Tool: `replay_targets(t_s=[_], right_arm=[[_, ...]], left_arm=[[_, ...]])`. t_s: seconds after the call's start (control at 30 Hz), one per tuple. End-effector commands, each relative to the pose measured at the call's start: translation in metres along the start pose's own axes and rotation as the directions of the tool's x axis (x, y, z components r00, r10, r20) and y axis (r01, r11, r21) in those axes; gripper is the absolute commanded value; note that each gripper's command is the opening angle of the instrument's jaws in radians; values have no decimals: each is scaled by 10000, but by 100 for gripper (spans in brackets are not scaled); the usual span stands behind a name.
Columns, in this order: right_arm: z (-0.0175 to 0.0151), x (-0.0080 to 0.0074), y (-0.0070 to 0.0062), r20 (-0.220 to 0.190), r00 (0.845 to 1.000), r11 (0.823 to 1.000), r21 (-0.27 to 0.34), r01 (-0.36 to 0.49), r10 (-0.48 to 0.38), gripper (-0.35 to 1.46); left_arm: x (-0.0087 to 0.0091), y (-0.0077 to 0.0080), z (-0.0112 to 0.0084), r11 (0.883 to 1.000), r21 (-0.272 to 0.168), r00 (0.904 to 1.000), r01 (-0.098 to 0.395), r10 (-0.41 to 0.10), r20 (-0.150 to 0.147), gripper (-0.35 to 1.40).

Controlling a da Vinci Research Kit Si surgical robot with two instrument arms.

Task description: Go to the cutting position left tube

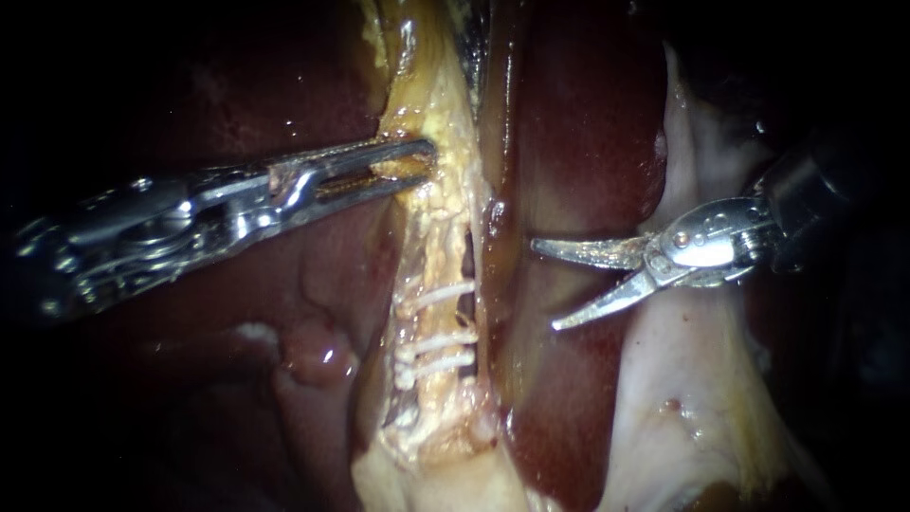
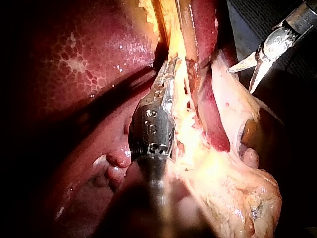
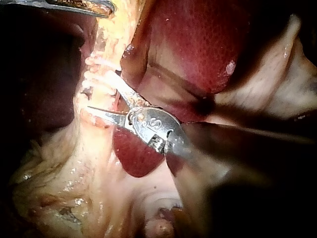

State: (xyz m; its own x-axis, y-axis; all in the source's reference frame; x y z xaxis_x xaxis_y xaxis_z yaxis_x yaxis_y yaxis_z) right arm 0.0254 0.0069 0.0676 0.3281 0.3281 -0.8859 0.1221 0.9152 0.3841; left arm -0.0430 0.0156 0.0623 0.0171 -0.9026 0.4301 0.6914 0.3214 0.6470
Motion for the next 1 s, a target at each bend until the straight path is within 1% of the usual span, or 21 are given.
replay_targets(t_s=[0.03, 0.37, 0.47, 0.5, 0.53, 0.63, 0.67, 0.73, 0.77, 0.87, 0.9, 1.0], right_arm=[[0, -1, 1, -4, 10000, 10000, 0, 4, -4, 143], [4, -13, 2, 394, 9992, 10000, 34, 84, -85, 143], [7, -15, 6, 885, 9960, 9998, 132, 115, -127, 143], [8, -15, 6, 972, 9952, 9998, 151, 122, -136, 143], [9, -17, 7, 1115, 9936, 9995, 300, 126, -159, 143], [16, -22, 3, 1309, 9911, 9954, 951, 128, -253, 143], [22, -25, 1, 1376, 9904, 9930, 1182, -45, -119, 143], [31, -28, 0, 1479, 9889, 9888, 1450, -339, 122, 143], [37, -30, -1, 1605, 9865, 9847, 1646, -580, 313, 143], [54, -35, -1, 1972, 9792, 9742, 2072, -895, 481, 143], [59, -37, -1, 2076, 9760, 9700, 2161, -1114, 658, 143], [75, -44, -1, 2197, 9708, 9532, 2605, -1535, 963, 143]], left_arm=[[0, 0, 0, 10000, 2, 10000, -1, 1, 5, -35], [0, -1, -2, 10000, -3, 10000, -5, 5, -27, -35], [-4, 1, -7, 10000, 34, 10000, 3, -3, -57, -35], [-5, 2, -9, 10000, 46, 10000, 7, -7, -67, -35], [-7, 3, -11, 10000, 64, 10000, 13, -12, -82, -35], [-17, 4, -23, 10000, 72, 9999, 46, -45, -160, -35], [-20, 4, -27, 10000, 71, 9999, 60, -59, -141, -35], [-26, 4, -37, 9999, 56, 9999, 91, -91, -68, -35], [-28, 4, -41, 9999, 52, 9999, 102, -102, -45, -35], [-35, 4, -53, 9999, 36, 9999, 144, -144, 85, -35], [-37, 4, -56, 9999, 30, 9998, 156, -156, 110, -35], [-43, 4, -66, 9998, 24, 9996, 193, -193, 209, -35]])
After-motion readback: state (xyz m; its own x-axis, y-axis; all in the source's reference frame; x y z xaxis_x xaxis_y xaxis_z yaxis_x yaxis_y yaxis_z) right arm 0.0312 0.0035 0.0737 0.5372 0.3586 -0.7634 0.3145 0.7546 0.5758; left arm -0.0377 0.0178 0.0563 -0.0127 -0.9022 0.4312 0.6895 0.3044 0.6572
